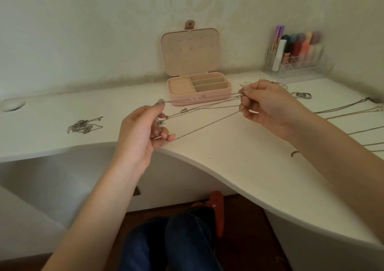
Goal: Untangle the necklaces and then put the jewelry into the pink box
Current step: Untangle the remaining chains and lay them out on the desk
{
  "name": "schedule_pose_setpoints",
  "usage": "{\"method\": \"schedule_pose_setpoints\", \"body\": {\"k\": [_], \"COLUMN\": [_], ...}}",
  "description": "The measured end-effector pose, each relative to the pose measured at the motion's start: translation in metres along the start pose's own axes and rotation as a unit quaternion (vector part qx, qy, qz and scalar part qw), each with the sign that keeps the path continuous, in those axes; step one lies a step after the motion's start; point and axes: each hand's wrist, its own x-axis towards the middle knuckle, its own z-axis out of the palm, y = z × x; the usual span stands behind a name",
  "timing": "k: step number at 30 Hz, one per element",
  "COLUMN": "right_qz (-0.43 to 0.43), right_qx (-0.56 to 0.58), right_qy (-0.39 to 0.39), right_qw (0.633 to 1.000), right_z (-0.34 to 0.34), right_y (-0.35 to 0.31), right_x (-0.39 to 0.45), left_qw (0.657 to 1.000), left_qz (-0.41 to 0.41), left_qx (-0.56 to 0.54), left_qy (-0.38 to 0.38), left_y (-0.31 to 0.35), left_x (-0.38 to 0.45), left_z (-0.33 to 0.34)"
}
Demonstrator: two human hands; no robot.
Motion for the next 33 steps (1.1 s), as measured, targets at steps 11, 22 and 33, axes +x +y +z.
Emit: {"method": "schedule_pose_setpoints", "body": {"k": [11, 22, 33], "right_qz": [-0.051, -0.193, -0.169], "right_qx": [-0.159, -0.499, -0.591], "right_qy": [0.119, 0.085, 0.055], "right_qw": [0.979, 0.84, 0.787], "right_z": [0.0, 0.002, 0.003], "right_y": [0.014, 0.024, 0.028], "right_x": [0.012, 0.001, 0.001], "left_qw": [0.994, 0.967, 0.947], "left_qz": [-0.016, -0.128, -0.195], "left_qx": [0.096, 0.169, 0.184], "left_qy": [-0.04, -0.143, -0.175], "left_y": [0.0, 0.002, 0.008], "left_x": [-0.02, -0.022, -0.017], "left_z": [0.021, 0.03, 0.039]}}
